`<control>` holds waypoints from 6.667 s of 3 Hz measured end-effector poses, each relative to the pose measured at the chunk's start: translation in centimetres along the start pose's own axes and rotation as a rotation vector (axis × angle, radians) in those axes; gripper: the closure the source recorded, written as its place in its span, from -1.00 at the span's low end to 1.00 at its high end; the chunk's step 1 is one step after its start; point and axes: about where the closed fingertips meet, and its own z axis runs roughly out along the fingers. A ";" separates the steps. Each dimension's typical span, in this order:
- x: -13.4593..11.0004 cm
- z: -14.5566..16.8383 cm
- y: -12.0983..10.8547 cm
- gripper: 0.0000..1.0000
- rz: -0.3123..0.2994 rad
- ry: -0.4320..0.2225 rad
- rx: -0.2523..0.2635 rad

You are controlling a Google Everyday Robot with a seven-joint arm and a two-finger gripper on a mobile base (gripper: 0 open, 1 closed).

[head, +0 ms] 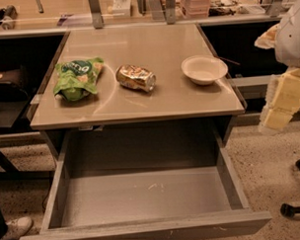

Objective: Place green rice chip bag into top drawer

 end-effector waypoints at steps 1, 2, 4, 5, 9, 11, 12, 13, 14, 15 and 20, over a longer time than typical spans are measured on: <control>-5.0 0.4 0.0 -1.00 -0.110 -0.031 -0.003; -11.8 2.6 -0.2 -1.00 -0.238 -0.049 -0.041; -18.9 3.8 -0.5 -1.00 -0.381 -0.080 -0.056; -20.5 4.9 -1.3 -1.00 -0.375 -0.117 -0.040; -36.9 8.2 -11.6 -1.00 -0.504 -0.327 -0.043; -40.7 14.9 -12.2 -1.00 -0.520 -0.311 -0.104; -41.7 19.0 -11.9 -1.00 -0.529 -0.277 -0.179; -42.2 19.5 -12.2 -1.00 -0.524 -0.288 -0.168; -42.5 21.1 -12.1 -1.00 -0.512 -0.292 -0.181; -43.1 24.3 -10.7 -1.00 -0.486 -0.291 -0.241; -44.1 28.5 -7.6 0.25 -0.438 -0.309 -0.354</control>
Offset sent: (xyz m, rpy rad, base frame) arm 0.0595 0.2010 -0.0096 -0.0423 0.0264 0.4193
